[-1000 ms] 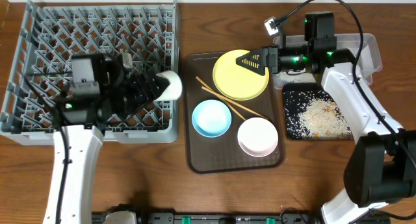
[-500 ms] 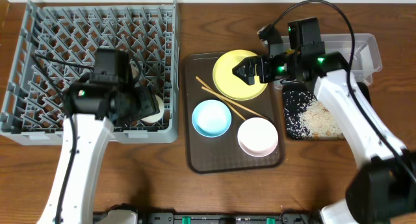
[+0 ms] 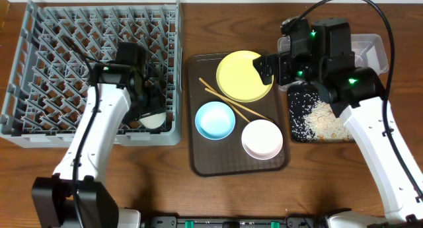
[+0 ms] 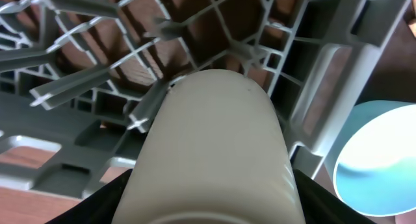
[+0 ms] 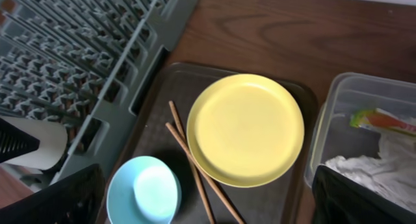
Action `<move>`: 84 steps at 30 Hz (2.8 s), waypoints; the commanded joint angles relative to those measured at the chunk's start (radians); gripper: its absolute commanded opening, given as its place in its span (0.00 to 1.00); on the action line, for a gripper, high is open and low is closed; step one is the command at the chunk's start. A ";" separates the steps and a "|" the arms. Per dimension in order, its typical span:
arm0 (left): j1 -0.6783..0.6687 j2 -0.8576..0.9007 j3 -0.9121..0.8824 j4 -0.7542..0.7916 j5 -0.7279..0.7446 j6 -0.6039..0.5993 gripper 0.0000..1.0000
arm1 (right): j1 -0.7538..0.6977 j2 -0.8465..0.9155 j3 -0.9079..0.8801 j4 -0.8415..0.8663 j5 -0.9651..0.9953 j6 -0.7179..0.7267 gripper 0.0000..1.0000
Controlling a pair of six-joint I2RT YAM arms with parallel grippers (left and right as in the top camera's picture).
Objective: Sort waste into correct bins and load items into the dishwasher
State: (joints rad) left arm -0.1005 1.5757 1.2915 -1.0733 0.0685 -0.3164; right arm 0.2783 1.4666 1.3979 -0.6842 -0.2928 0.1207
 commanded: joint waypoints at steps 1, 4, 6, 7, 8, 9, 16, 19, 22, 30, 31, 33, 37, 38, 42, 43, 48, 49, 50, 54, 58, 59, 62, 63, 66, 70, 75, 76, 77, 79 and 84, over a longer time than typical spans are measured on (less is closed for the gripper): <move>-0.029 0.001 -0.006 0.005 -0.002 0.010 0.17 | 0.005 -0.004 0.015 0.000 0.020 -0.014 0.99; -0.043 0.002 -0.008 0.009 -0.010 0.010 0.22 | 0.005 -0.004 0.015 -0.002 0.020 -0.014 0.99; -0.047 0.002 -0.013 0.009 -0.010 0.009 0.26 | 0.005 -0.004 0.015 -0.004 0.019 -0.014 0.99; -0.047 0.002 -0.016 0.008 -0.010 0.010 0.28 | 0.005 -0.004 0.015 -0.005 0.020 -0.014 0.99; -0.047 0.002 -0.020 0.008 -0.010 0.009 0.31 | 0.005 -0.004 0.015 -0.008 0.020 -0.014 0.99; -0.047 0.002 -0.026 0.008 -0.010 0.009 0.34 | 0.005 -0.004 0.015 -0.010 0.020 -0.014 0.99; -0.047 0.005 -0.031 0.012 -0.010 0.009 0.74 | 0.005 -0.004 0.015 -0.012 0.020 -0.026 0.99; -0.047 0.005 -0.031 0.019 -0.010 0.009 0.80 | 0.005 -0.004 0.015 -0.013 0.024 -0.026 0.99; -0.047 0.005 -0.027 0.024 -0.010 0.009 0.82 | 0.005 -0.004 0.015 -0.012 0.024 -0.026 0.99; -0.049 -0.023 0.084 -0.030 0.050 0.050 0.82 | 0.005 -0.004 0.015 -0.012 0.036 -0.025 0.99; -0.054 -0.033 0.102 -0.032 0.082 0.077 0.82 | 0.005 -0.004 0.015 -0.012 0.045 -0.025 0.99; -0.074 -0.057 0.125 -0.029 0.124 0.097 0.82 | 0.003 -0.004 0.015 -0.012 0.057 -0.025 0.99; -0.164 -0.093 0.130 -0.002 0.132 0.097 0.82 | 0.003 -0.004 0.015 -0.011 0.056 -0.025 0.99; -0.186 -0.093 0.130 0.002 0.131 0.094 0.82 | 0.003 -0.004 0.015 -0.011 0.056 -0.024 0.99; -0.276 -0.077 0.130 0.009 0.129 0.043 0.81 | 0.004 -0.004 0.015 -0.010 0.056 -0.020 0.99; -0.291 -0.072 0.129 0.010 0.127 0.025 0.81 | 0.004 -0.004 0.015 -0.009 0.056 -0.020 0.99; -0.335 -0.043 0.124 0.008 0.107 -0.048 0.79 | 0.005 -0.004 0.014 -0.009 0.053 0.006 0.99; -0.338 -0.037 0.124 0.005 0.095 -0.074 0.78 | 0.006 -0.004 0.014 -0.011 0.052 0.021 0.99; -0.338 -0.033 0.124 0.005 0.095 -0.084 0.79 | 0.006 -0.003 0.014 -0.012 0.051 0.029 0.99; -0.338 -0.028 0.124 0.001 0.048 -0.132 0.78 | 0.022 0.005 0.014 -0.012 0.053 0.043 0.99; -0.338 -0.027 0.123 0.001 0.039 -0.134 0.78 | 0.031 0.010 0.014 -0.012 0.054 0.043 0.99; -0.338 -0.027 0.122 0.002 0.039 -0.134 0.78 | 0.031 0.010 0.014 -0.011 0.057 0.043 0.99; -0.338 -0.027 0.118 0.006 0.016 -0.134 0.78 | 0.031 0.011 0.014 -0.013 0.057 0.043 0.99; -0.338 -0.024 0.117 0.007 0.006 -0.134 0.78 | 0.031 0.011 0.014 -0.014 0.057 0.043 0.99; -0.338 -0.008 0.117 0.009 0.001 -0.134 0.78 | 0.031 0.011 0.014 -0.018 0.057 0.043 0.99; -0.343 0.027 0.117 0.016 0.001 -0.134 0.78 | 0.031 0.011 0.014 -0.023 0.057 0.043 0.99; -0.362 0.095 0.117 0.024 0.001 -0.126 0.75 | 0.031 0.011 0.014 -0.031 0.057 0.043 0.99; -0.366 0.114 0.117 0.024 0.000 -0.122 0.74 | 0.031 0.011 0.014 -0.032 0.057 0.043 0.99; -0.369 0.130 0.117 0.023 -0.002 -0.122 0.74 | 0.031 0.011 0.014 -0.032 0.057 0.043 0.99; -0.369 0.162 0.117 0.024 -0.002 -0.122 0.74 | 0.031 0.011 0.014 -0.034 0.057 0.042 0.99; -0.369 0.235 0.117 0.028 -0.002 -0.097 0.74 | 0.031 0.011 0.014 -0.035 0.057 0.042 0.99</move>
State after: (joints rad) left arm -0.4679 1.7828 1.4094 -1.0454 0.0883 -0.4408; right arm 0.3054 1.4670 1.3979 -0.7177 -0.2420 0.1520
